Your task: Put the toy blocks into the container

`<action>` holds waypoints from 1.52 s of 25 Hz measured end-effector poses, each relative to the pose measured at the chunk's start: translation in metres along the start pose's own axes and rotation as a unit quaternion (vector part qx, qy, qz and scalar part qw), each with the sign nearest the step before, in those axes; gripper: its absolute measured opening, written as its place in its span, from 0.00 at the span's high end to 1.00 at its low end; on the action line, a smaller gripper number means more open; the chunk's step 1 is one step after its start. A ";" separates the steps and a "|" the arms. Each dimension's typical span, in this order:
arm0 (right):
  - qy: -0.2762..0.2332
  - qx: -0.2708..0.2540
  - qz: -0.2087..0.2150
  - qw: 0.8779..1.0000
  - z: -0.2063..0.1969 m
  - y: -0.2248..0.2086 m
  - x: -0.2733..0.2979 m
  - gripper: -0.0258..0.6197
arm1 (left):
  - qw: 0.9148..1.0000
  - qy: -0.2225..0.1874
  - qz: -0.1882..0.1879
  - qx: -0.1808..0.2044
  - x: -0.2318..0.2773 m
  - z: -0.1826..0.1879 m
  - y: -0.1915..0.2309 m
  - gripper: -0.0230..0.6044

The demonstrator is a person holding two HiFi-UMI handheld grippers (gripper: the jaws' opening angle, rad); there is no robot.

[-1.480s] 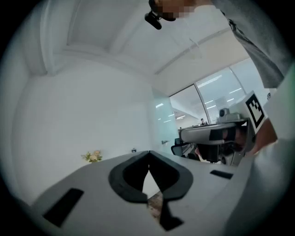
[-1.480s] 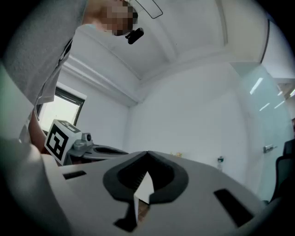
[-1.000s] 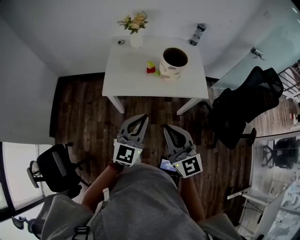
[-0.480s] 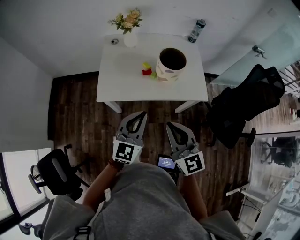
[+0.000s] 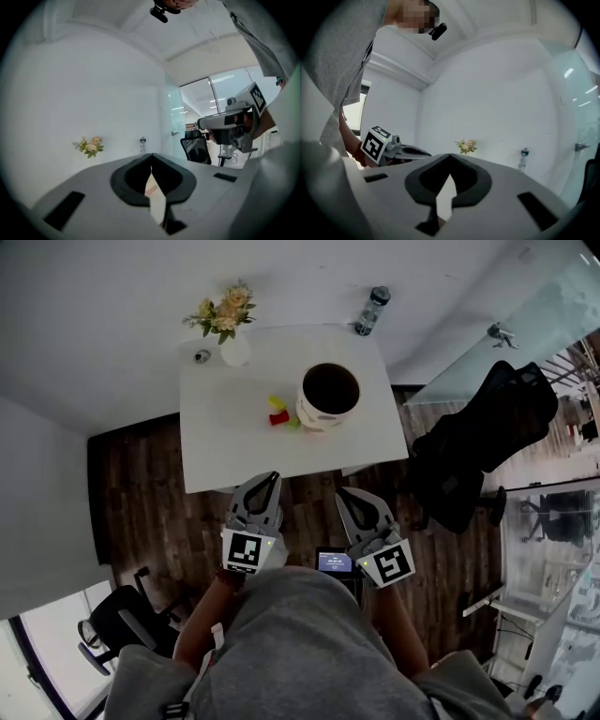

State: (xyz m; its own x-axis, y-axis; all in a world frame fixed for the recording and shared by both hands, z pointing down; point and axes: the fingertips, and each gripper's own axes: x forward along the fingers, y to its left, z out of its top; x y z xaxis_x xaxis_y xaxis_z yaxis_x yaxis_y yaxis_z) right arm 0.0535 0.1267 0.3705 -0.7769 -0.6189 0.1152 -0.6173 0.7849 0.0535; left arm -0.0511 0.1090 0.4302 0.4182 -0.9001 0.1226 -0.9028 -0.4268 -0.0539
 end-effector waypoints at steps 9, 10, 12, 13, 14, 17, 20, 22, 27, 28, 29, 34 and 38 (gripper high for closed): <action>0.025 -0.010 -0.025 0.999 -0.005 -0.047 0.062 0.96 | 0.999 0.004 -0.037 0.000 0.047 -0.011 0.049 0.95; 0.029 -0.010 -0.029 0.999 -0.006 -0.052 0.065 0.96 | 0.999 0.005 -0.041 0.002 0.051 -0.012 0.052 0.95; 0.034 -0.012 -0.038 0.999 -0.005 -0.062 0.070 0.96 | 0.999 0.005 -0.047 0.008 0.059 -0.014 0.058 0.95; 0.035 -0.014 -0.042 0.998 -0.005 -0.066 0.071 0.96 | 0.999 0.005 -0.048 0.009 0.062 -0.014 0.061 0.95; 0.034 -0.014 -0.046 0.998 -0.004 -0.070 0.072 0.96 | 0.999 0.008 -0.049 0.009 0.065 -0.016 0.064 0.95; 0.033 -0.011 -0.052 0.998 -0.005 -0.083 0.073 0.96 | 0.998 0.021 -0.053 0.008 0.075 -0.020 0.067 0.95; 0.024 0.001 -0.061 0.998 -0.006 -0.100 0.075 0.96 | 0.998 0.032 -0.058 0.016 0.088 -0.022 0.066 0.95; 0.025 0.007 -0.063 0.998 -0.013 -0.110 0.076 0.96 | 0.997 0.039 -0.061 0.021 0.097 -0.025 0.066 0.95; 0.025 0.012 -0.036 0.999 -0.023 -0.123 0.094 0.96 | 0.996 0.063 -0.054 0.042 0.120 -0.039 0.079 0.95; 0.023 0.012 -0.030 0.999 -0.021 -0.123 0.098 0.96 | 0.995 0.070 -0.054 0.044 0.123 -0.044 0.082 0.95; 0.019 0.011 -0.025 0.999 -0.018 -0.122 0.101 0.96 | 0.994 0.077 -0.054 0.047 0.125 -0.048 0.084 0.95; 0.013 0.007 -0.018 1.000 -0.017 -0.128 0.110 0.96 | 0.990 0.112 -0.063 0.065 0.144 -0.078 0.096 0.95; 0.020 0.010 -0.016 1.000 -0.025 -0.130 0.112 0.96 | 0.981 0.159 -0.077 0.082 0.153 -0.117 0.105 0.86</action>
State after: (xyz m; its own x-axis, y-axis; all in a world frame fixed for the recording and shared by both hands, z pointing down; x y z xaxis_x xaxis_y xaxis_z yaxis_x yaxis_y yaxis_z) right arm 0.0500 -0.0443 0.4015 -0.7521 -0.6412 0.1526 -0.6437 0.7643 0.0388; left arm -0.0936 -0.0637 0.5588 0.4726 -0.7613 0.4438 -0.7915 -0.5882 -0.1661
